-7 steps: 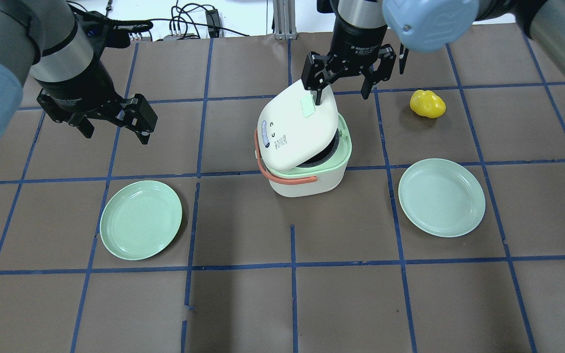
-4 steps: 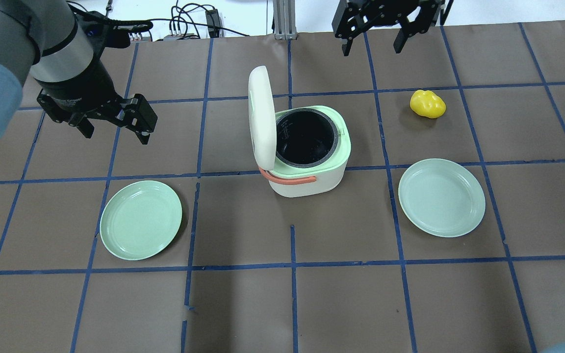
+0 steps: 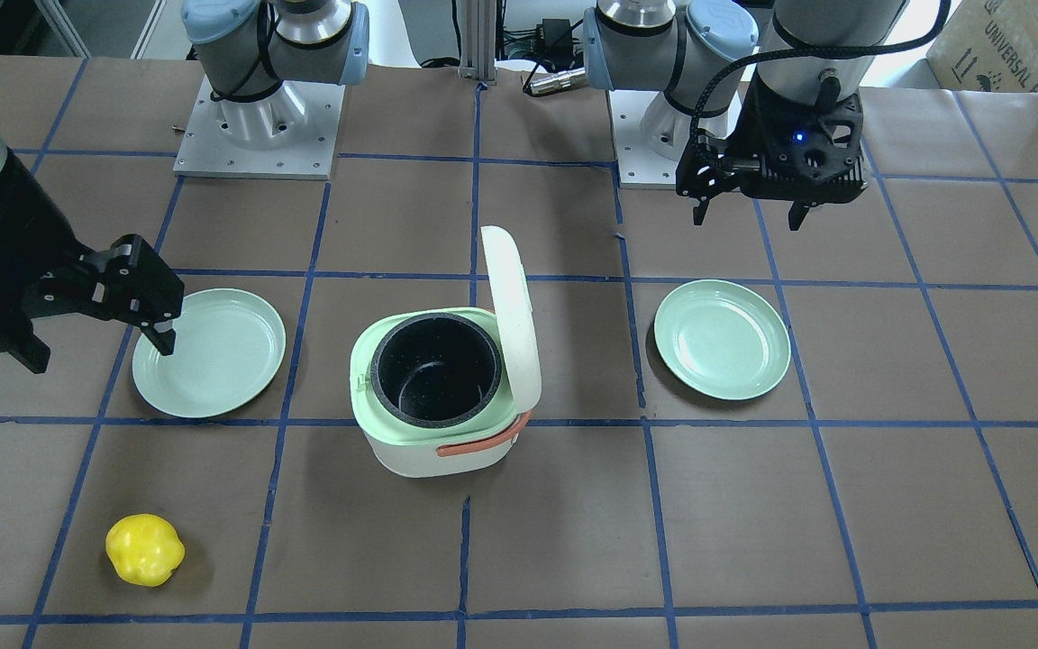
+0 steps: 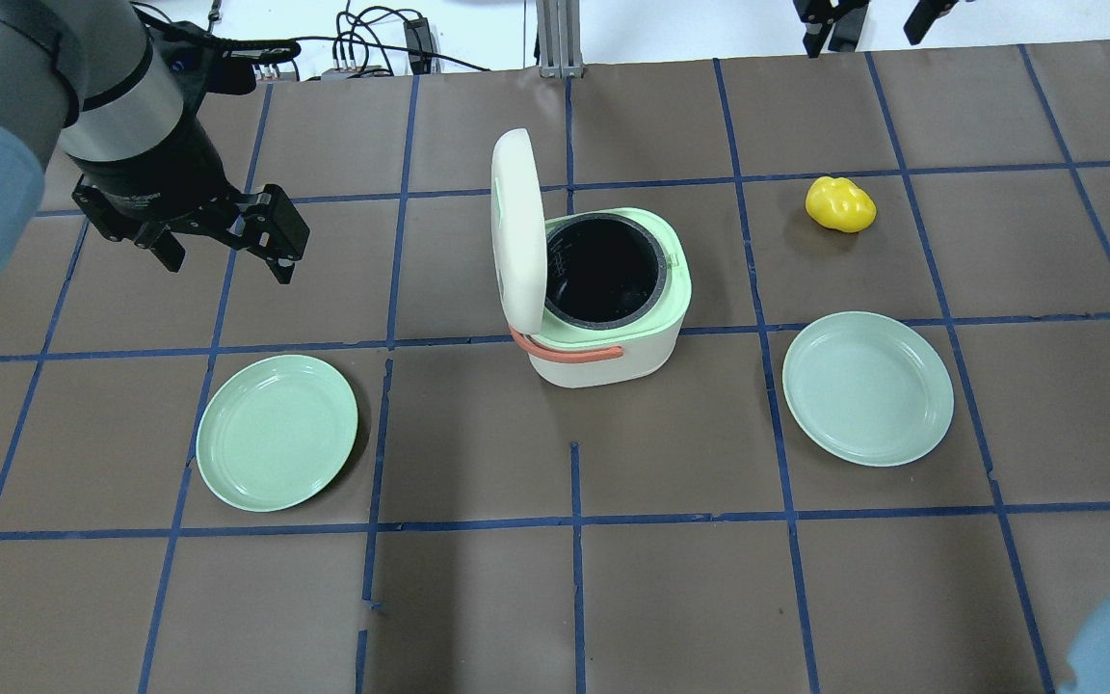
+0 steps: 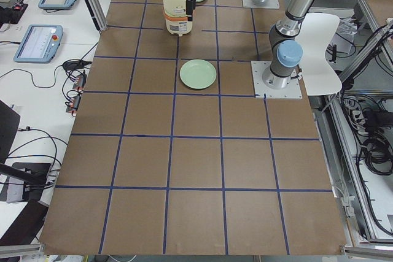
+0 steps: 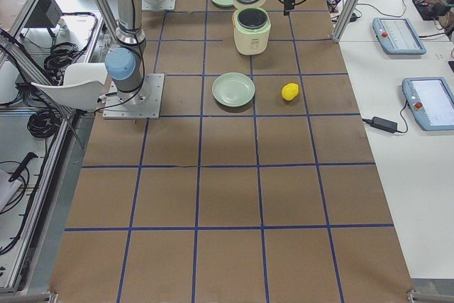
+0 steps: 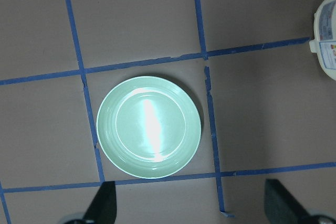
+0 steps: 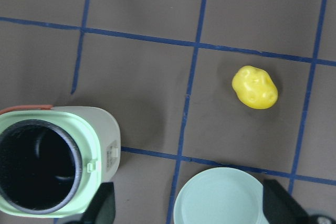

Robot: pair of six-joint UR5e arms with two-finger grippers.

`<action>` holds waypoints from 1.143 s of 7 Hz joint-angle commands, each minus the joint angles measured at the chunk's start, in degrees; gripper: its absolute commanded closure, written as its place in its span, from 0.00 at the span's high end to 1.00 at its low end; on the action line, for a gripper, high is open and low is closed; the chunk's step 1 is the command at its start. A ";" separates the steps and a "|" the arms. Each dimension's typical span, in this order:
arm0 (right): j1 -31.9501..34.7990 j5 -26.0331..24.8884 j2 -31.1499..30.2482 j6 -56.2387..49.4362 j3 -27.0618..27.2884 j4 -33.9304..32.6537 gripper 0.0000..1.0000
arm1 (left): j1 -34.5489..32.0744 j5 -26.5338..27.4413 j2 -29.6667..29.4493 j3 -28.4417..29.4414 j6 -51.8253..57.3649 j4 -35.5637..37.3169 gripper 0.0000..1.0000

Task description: Press rice cooker button

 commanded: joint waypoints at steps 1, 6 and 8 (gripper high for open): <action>-0.86 -1.14 -0.53 -0.44 1.25 1.65 1.00 | 0.00 0.00 0.00 0.00 0.00 0.00 1.00; -0.42 2.03 -1.42 -0.01 3.89 5.97 1.00 | 0.00 0.00 0.00 0.00 0.00 0.00 1.00; -0.42 1.94 -1.51 -0.36 3.99 5.88 1.00 | 0.00 0.00 0.00 0.00 0.00 0.00 1.00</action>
